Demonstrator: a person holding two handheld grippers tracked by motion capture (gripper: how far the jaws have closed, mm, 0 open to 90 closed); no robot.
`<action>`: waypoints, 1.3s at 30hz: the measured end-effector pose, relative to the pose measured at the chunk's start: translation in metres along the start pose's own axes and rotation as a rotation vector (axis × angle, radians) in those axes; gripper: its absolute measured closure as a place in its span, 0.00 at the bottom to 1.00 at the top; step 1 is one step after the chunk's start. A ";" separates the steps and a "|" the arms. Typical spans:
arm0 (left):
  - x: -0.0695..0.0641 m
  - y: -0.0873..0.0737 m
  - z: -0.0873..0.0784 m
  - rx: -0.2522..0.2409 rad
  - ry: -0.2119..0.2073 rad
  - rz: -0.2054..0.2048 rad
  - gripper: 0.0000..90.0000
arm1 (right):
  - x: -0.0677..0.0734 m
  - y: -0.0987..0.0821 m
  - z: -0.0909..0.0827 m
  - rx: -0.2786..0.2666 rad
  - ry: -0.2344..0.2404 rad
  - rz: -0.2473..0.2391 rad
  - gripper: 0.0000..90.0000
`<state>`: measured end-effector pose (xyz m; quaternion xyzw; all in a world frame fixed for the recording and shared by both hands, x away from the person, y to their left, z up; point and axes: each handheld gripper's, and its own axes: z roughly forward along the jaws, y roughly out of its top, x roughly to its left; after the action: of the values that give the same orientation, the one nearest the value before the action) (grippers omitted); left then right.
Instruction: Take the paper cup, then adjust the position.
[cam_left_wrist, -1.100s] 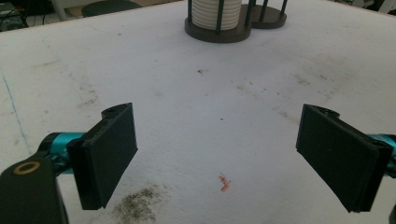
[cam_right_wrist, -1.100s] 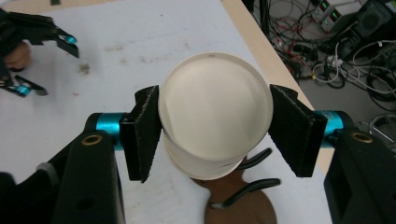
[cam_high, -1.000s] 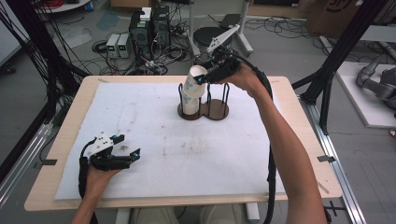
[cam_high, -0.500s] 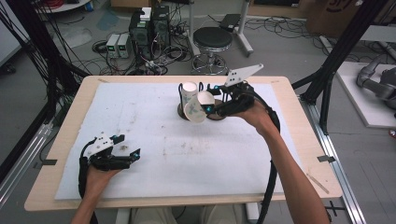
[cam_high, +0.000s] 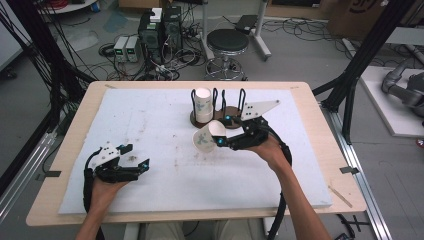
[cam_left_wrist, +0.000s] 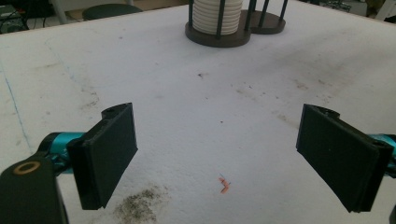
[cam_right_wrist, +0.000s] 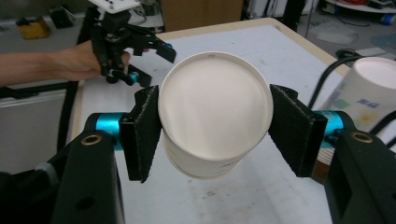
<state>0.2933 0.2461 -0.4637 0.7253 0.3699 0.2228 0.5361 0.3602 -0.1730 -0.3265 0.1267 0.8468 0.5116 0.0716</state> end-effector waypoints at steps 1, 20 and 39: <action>0.000 0.000 0.000 -0.001 0.000 0.001 0.14 | 0.002 -0.004 0.000 -0.010 0.005 -0.004 0.42; -0.001 0.000 0.000 -0.001 0.008 0.006 0.14 | 0.026 -0.036 0.005 -0.084 0.019 -0.016 0.42; 0.000 0.000 -0.001 -0.015 -0.004 0.000 0.13 | 0.026 -0.041 0.005 -0.087 0.036 0.005 0.42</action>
<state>0.2923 0.2470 -0.4631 0.7217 0.3672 0.2239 0.5424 0.3311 -0.1795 -0.3645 0.1162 0.8246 0.5504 0.0605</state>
